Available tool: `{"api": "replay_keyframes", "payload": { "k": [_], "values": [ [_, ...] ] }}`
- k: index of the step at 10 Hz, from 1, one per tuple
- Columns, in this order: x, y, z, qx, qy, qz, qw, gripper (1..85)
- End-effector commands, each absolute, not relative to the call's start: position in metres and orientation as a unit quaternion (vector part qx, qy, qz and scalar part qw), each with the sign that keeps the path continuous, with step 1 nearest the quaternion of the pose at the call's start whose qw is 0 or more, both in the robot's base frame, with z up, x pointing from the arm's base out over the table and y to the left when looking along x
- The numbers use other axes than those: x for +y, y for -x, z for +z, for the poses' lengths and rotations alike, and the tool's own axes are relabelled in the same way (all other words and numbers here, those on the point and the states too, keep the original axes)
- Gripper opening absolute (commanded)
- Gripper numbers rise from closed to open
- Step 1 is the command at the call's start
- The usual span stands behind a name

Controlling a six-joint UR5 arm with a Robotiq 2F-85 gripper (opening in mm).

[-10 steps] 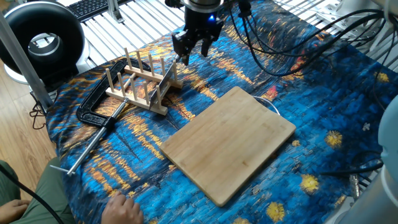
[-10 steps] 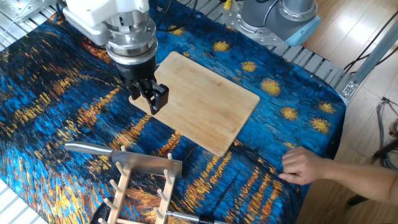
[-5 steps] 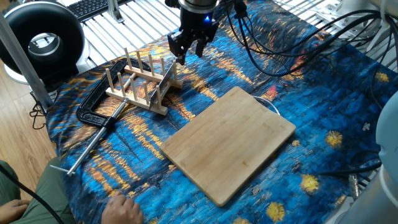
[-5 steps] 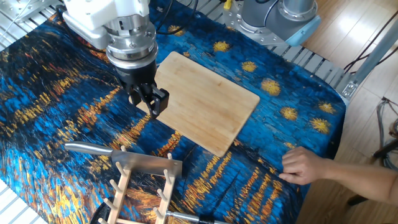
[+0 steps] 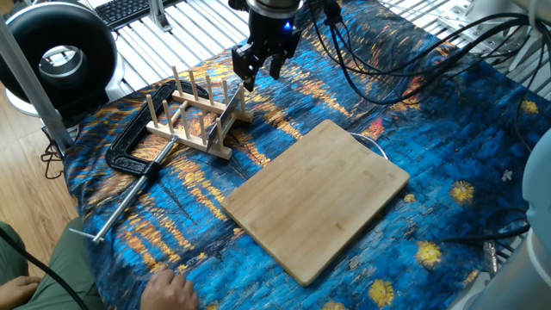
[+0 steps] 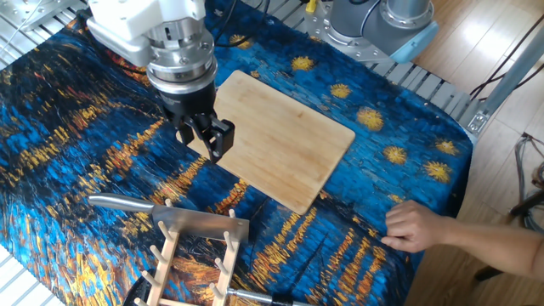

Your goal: Put the knife on the cutting board

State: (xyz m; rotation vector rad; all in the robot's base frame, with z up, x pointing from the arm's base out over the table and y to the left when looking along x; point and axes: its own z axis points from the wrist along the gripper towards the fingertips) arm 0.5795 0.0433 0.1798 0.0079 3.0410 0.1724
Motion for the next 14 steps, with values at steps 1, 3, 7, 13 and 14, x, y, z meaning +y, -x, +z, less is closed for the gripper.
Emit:
{"api": "replay_keyframes", "payload": {
  "k": [1,3,7,13,14],
  "values": [
    [0.048,-0.581,0.186,0.996,0.001,0.07,0.06,58.7],
    [0.049,-0.591,0.187,0.994,-0.002,0.072,0.079,59.3],
    [0.037,-0.581,0.184,0.996,-0.033,0.051,0.058,69.0],
    [0.066,-0.608,0.167,0.992,-0.102,0.064,0.045,66.3],
    [0.07,-0.614,0.162,0.992,-0.102,0.063,0.045,66.3]
  ]
}}
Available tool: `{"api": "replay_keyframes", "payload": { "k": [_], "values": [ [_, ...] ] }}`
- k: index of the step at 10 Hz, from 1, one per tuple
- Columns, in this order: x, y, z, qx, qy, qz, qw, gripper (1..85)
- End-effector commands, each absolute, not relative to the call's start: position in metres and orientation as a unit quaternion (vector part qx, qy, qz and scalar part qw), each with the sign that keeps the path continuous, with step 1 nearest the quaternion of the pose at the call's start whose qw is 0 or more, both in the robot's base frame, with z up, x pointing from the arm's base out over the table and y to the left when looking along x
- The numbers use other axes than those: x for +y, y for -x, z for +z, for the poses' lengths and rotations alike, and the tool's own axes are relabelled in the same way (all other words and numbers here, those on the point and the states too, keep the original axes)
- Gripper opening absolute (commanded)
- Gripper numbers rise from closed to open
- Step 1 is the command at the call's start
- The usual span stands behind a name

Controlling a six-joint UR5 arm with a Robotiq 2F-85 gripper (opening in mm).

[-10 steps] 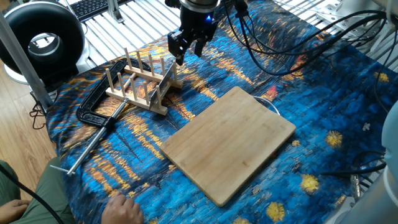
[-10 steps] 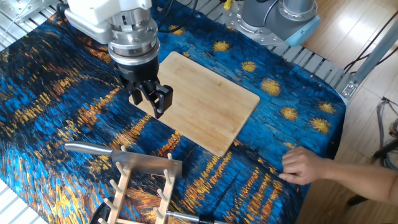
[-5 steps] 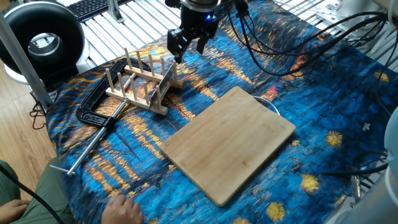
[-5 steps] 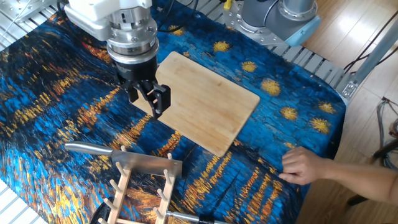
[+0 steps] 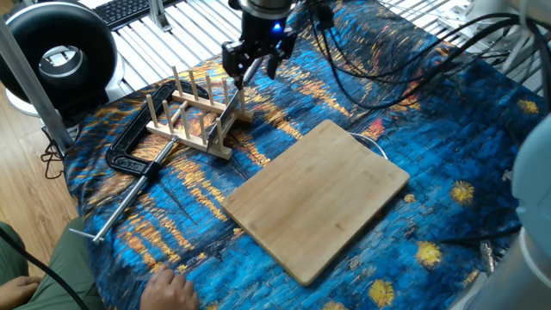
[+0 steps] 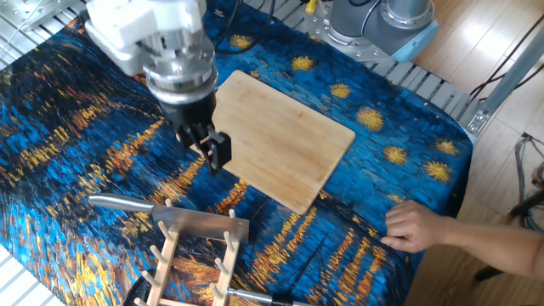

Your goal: Put the knife on the cutting board

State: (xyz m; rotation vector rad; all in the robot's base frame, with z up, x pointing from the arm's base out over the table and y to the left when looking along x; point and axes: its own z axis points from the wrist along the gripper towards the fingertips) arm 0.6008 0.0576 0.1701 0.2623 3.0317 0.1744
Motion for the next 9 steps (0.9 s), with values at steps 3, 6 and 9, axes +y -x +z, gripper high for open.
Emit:
{"api": "replay_keyframes", "payload": {
  "k": [3,6,9],
  "values": [
    [0.076,-0.609,0.157,0.992,-0.095,0.071,0.031,61.3],
    [0.059,-0.605,0.155,0.995,-0.086,0.038,0.027,62.0],
    [0.059,-0.604,0.155,0.994,-0.1,0.037,0.024,63.7]
  ]
}}
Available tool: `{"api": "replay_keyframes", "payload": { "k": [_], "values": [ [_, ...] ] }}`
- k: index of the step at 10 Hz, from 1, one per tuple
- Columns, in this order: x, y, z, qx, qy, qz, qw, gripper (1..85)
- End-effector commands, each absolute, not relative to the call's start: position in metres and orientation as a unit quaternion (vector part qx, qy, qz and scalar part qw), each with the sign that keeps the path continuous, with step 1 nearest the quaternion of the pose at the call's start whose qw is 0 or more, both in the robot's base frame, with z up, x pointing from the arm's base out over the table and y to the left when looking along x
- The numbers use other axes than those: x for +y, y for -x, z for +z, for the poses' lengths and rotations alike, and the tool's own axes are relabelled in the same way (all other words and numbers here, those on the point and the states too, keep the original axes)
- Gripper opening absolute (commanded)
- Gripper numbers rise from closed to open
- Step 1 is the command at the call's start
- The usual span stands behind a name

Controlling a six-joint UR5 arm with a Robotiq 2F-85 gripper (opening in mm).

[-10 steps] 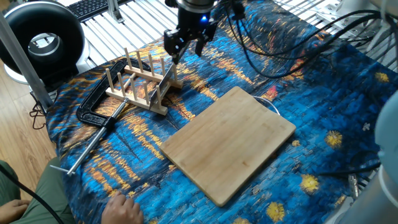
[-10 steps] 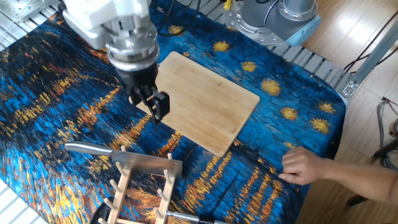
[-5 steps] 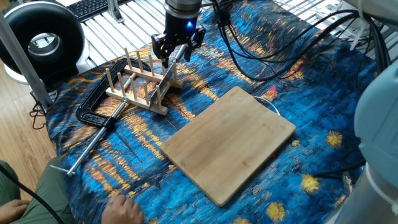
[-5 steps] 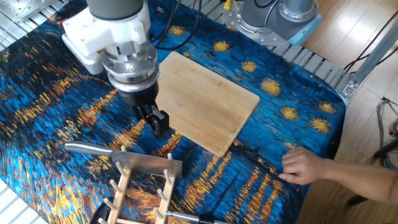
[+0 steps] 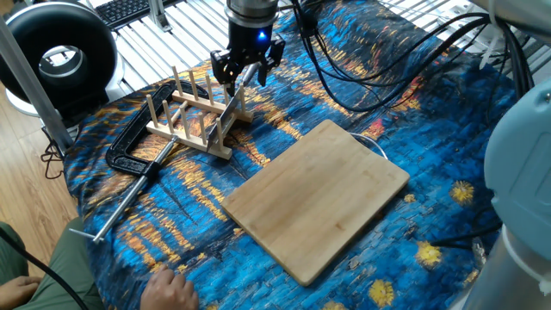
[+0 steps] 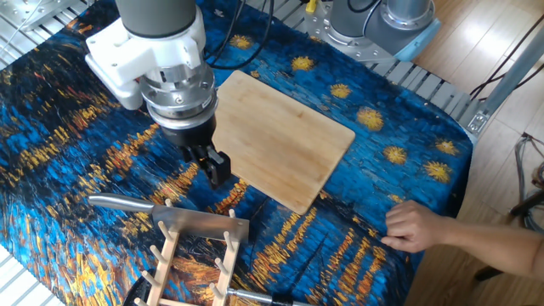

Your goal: Put the knife on the cutting board

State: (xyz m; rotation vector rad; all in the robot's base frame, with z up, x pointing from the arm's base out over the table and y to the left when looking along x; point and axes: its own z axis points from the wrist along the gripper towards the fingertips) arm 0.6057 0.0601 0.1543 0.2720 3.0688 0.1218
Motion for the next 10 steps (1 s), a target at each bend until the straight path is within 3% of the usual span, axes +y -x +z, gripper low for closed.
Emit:
{"api": "replay_keyframes", "payload": {
  "k": [1,6,8,10],
  "values": [
    [0.06,-0.605,0.155,0.993,-0.104,0.041,0.026,62.7],
    [0.069,-0.624,0.138,0.993,-0.105,0.042,0.033,62.7],
    [0.073,-0.62,0.139,0.996,-0.076,0.048,0.025,58.0],
    [0.082,-0.634,0.141,0.995,-0.049,0.067,0.052,63.0]
  ]
}}
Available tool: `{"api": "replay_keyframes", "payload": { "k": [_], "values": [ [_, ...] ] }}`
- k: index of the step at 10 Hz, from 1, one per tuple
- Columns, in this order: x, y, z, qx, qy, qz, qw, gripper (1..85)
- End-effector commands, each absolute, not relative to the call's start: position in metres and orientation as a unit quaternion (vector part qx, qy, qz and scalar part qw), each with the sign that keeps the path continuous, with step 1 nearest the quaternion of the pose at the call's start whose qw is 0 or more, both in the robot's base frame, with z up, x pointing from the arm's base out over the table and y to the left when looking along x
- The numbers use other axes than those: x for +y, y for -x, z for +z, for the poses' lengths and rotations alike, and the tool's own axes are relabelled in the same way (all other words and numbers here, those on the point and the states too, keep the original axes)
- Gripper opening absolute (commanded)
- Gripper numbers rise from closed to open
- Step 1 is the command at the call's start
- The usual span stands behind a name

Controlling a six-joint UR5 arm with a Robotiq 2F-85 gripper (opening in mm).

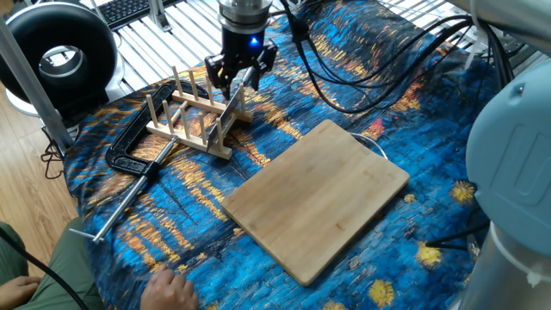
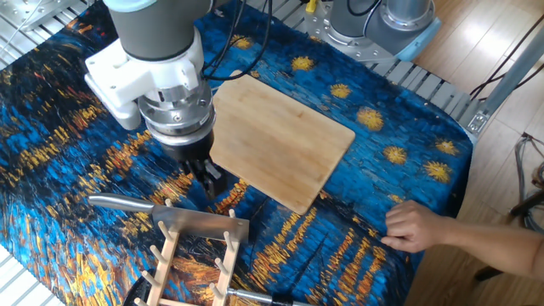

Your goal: Put the knife on the cutting board

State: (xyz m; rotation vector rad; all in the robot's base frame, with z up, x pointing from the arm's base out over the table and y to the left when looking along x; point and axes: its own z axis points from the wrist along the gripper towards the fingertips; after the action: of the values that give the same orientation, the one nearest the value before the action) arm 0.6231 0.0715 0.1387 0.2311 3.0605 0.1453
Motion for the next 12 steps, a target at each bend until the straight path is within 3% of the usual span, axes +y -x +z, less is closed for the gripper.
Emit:
{"api": "replay_keyframes", "payload": {
  "k": [1,2,3,4,7,12],
  "values": [
    [0.086,-0.639,0.142,0.994,-0.047,0.074,0.061,63.0],
    [0.086,-0.639,0.142,0.995,-0.024,0.074,0.063,61.7],
    [0.091,-0.641,0.143,0.994,-0.018,0.083,0.068,67.7],
    [0.091,-0.641,0.139,0.995,-0.018,0.082,0.05,68.3],
    [0.106,-0.692,0.117,0.996,-0.028,0.08,0.037,68.7],
    [0.081,-0.678,0.115,0.998,-0.045,0.04,0.021,64.3]
  ]
}}
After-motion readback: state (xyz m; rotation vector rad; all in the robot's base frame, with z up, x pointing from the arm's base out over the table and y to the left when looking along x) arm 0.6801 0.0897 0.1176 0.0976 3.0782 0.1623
